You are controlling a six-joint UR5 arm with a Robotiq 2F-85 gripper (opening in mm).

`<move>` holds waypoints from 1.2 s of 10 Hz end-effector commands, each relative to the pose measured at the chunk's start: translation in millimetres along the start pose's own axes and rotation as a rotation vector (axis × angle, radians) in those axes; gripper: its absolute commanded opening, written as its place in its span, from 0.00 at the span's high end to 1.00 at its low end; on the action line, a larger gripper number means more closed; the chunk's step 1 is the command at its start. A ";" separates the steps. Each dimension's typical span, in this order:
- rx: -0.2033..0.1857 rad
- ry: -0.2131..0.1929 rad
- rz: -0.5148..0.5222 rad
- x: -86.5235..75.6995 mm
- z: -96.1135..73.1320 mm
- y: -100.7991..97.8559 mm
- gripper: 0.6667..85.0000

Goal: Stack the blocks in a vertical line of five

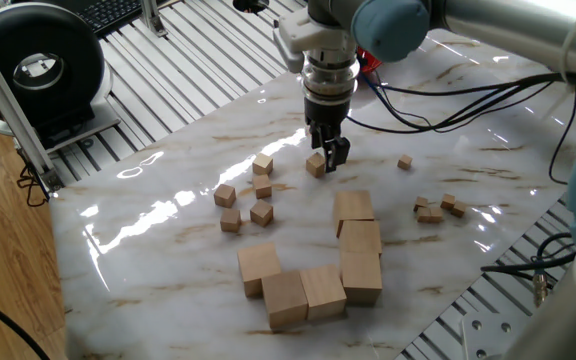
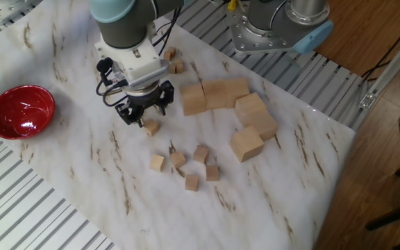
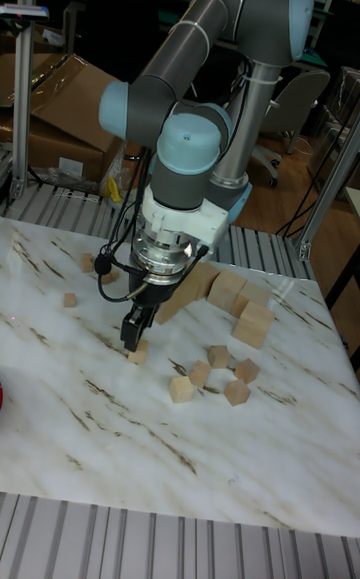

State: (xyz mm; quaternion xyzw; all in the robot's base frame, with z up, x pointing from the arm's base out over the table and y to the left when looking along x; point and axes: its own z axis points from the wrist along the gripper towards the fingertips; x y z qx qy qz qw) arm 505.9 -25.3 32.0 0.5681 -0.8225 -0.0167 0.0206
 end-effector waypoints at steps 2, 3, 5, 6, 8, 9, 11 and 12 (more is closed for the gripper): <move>0.017 -0.020 -0.006 -2.8 12.7 -9.5 0.31; 0.025 -0.013 -0.018 -1.5 15.3 -11.9 0.31; 0.046 -0.036 -0.046 -11.4 24.3 -17.8 0.31; 0.051 -0.041 -0.044 -13.9 27.7 -19.2 0.32; 0.061 -0.043 -0.029 -15.0 29.0 -22.0 0.39; 0.072 -0.048 -0.010 -16.2 28.6 -24.9 0.46; 0.089 -0.056 0.016 -18.0 28.0 -29.3 0.59; 0.093 -0.067 0.028 -20.5 27.4 -30.5 0.63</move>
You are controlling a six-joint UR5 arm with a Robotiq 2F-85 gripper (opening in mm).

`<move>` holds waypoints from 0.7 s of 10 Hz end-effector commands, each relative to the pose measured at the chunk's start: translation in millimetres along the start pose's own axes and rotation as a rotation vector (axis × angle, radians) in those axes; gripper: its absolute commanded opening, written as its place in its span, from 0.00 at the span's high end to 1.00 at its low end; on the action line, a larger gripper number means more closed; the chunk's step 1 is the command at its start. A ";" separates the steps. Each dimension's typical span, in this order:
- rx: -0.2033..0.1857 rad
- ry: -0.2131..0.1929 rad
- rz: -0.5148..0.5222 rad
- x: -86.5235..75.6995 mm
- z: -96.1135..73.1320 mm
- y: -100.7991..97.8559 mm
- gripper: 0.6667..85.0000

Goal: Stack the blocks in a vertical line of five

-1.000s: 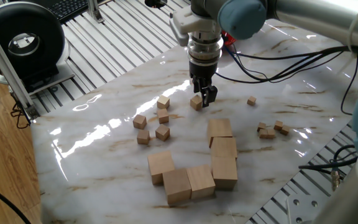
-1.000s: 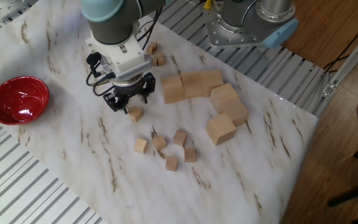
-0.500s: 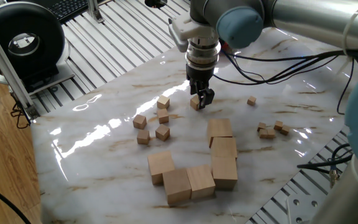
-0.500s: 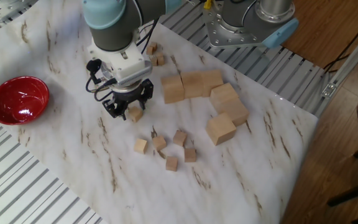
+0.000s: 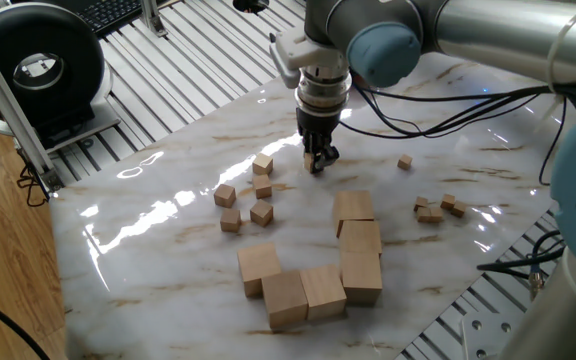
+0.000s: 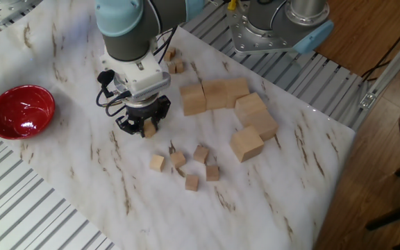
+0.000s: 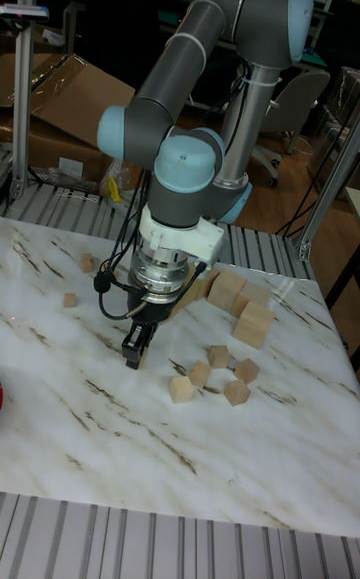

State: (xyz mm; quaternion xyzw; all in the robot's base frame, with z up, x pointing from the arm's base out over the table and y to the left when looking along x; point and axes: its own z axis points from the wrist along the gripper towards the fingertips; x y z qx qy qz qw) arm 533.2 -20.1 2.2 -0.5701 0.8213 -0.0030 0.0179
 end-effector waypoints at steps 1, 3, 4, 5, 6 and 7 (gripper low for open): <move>0.019 -0.032 0.048 -7.0 -0.6 -6.1 0.67; 0.017 -0.050 0.052 -4.2 -0.2 -8.6 0.69; 0.016 -0.057 0.048 -0.4 0.3 -10.4 0.69; 0.019 -0.058 0.040 6.0 -0.9 -13.1 0.69; 0.028 -0.057 0.033 11.2 -2.8 -16.5 0.69; 0.037 -0.055 0.026 15.1 -3.1 -19.9 0.69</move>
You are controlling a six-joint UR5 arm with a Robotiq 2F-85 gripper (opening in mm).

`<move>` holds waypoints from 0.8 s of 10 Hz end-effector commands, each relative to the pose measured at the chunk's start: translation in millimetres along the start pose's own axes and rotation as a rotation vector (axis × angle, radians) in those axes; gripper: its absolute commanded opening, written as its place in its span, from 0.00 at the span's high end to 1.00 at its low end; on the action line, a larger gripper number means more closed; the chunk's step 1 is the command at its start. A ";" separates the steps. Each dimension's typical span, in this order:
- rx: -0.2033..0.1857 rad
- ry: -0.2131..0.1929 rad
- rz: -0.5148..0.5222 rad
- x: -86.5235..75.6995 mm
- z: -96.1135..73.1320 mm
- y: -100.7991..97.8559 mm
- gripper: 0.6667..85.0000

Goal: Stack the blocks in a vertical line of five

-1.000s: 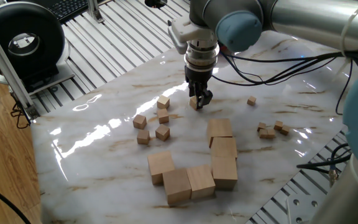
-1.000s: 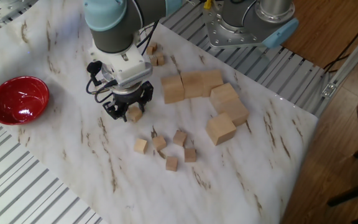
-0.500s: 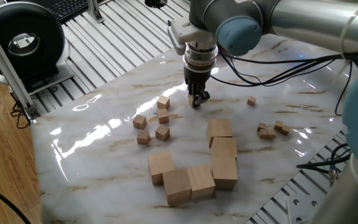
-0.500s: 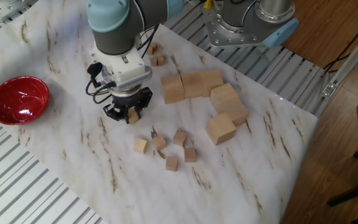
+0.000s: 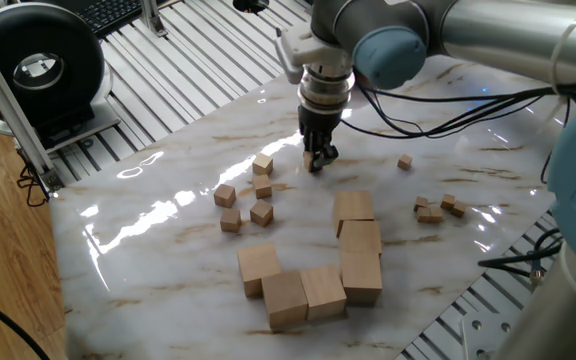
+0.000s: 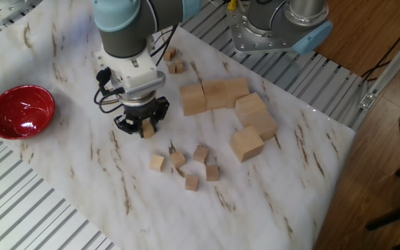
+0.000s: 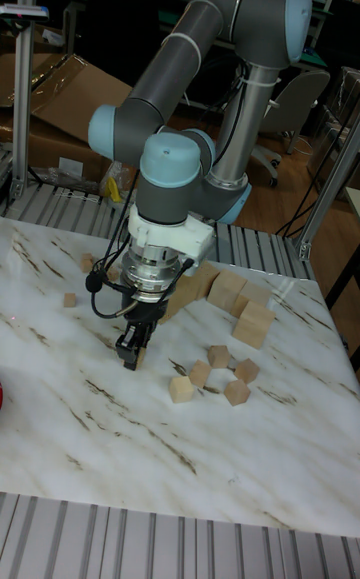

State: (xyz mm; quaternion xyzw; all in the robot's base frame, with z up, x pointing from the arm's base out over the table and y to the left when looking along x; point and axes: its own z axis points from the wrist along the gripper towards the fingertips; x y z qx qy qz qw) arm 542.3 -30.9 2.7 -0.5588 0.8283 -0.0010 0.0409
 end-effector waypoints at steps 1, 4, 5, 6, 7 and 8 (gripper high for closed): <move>0.034 -0.017 -0.003 6.7 -3.2 -13.5 0.69; 0.097 -0.003 0.022 6.4 -7.1 -34.9 0.70; 0.077 -0.013 0.038 4.6 -10.3 -38.0 0.71; 0.049 -0.025 0.060 -1.1 -15.2 -37.2 0.72; 0.048 -0.015 0.059 -3.2 -19.1 -40.0 0.74; 0.042 -0.016 0.070 -8.0 -21.6 -41.8 0.75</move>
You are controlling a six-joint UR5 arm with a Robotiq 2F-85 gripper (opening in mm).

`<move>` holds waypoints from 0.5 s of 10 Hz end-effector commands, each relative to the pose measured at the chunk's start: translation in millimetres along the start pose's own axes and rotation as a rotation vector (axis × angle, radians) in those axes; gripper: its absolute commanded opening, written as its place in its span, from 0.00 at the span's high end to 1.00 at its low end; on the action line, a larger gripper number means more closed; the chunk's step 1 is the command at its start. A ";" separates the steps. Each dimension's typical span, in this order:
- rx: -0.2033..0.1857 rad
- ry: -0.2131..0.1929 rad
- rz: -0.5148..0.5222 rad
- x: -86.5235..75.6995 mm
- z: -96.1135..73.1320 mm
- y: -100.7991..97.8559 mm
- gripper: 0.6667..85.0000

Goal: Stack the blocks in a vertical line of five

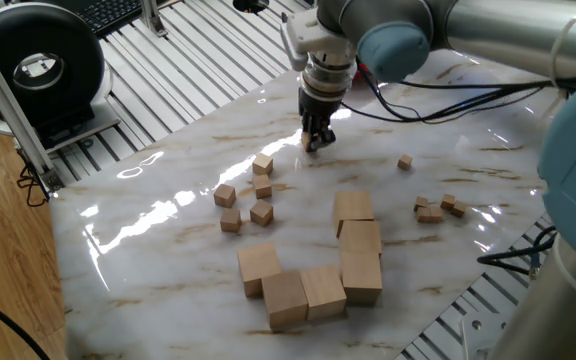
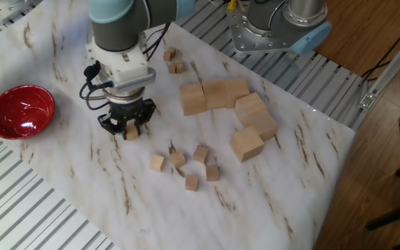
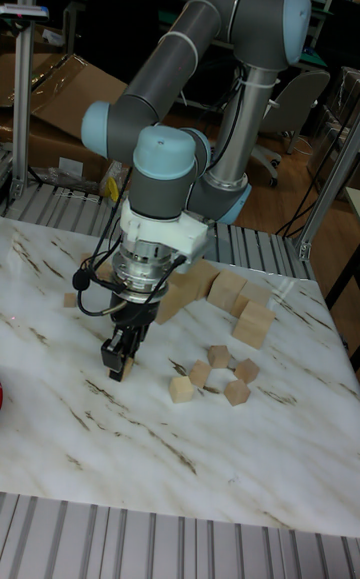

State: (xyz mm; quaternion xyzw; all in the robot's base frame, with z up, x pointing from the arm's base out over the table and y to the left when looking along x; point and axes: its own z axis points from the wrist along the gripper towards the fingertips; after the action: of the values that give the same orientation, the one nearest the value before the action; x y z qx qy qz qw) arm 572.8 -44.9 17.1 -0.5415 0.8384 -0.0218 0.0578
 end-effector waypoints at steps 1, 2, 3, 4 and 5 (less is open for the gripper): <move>-0.020 -0.014 0.053 -14.4 -8.5 -10.3 0.75; -0.043 -0.032 0.134 -23.7 -6.7 -7.8 0.75; -0.074 -0.068 0.243 -35.6 -4.5 -3.4 0.75; -0.075 -0.065 0.301 -34.9 -2.0 -8.4 0.75; -0.067 -0.036 0.339 -26.0 -1.6 -14.7 0.77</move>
State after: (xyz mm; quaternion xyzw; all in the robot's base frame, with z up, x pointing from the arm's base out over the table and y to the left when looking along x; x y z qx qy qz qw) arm 588.1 -27.9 21.5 -0.4572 0.8873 0.0126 0.0598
